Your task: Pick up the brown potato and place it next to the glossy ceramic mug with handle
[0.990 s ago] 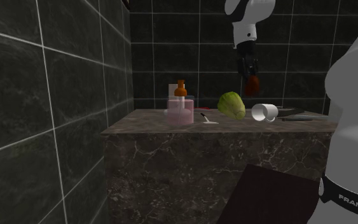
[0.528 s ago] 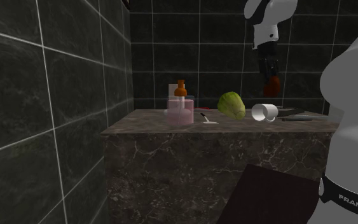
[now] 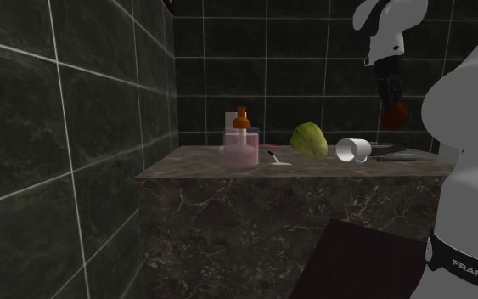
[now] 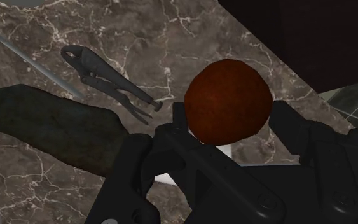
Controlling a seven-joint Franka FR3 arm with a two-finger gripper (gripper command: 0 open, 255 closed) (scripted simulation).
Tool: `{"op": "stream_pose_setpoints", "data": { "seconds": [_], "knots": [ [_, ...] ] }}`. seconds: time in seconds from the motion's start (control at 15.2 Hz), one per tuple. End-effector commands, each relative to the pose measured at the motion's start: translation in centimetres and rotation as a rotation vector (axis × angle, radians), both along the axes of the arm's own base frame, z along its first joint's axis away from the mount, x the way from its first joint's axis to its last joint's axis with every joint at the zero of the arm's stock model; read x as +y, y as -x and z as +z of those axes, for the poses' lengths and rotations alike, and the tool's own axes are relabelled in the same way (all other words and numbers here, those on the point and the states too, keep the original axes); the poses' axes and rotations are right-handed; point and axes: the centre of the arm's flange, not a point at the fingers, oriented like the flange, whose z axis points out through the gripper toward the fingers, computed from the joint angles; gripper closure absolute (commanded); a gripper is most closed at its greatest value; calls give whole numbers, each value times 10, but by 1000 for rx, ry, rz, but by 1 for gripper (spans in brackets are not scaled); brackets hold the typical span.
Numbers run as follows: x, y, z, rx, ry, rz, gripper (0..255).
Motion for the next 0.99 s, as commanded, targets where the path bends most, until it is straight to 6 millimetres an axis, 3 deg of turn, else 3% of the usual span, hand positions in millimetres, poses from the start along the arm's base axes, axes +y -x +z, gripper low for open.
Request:
{"op": "stream_pose_setpoints", "data": {
  "seconds": [0.0, 0.07, 0.92],
  "knots": [
    [-16, 23, 1, 0, 0, 2, 255],
    [-28, 40, 1, 0, 0, 2, 255],
    [-28, 40, -67, 0, 0, 2, 255]
  ]
}}
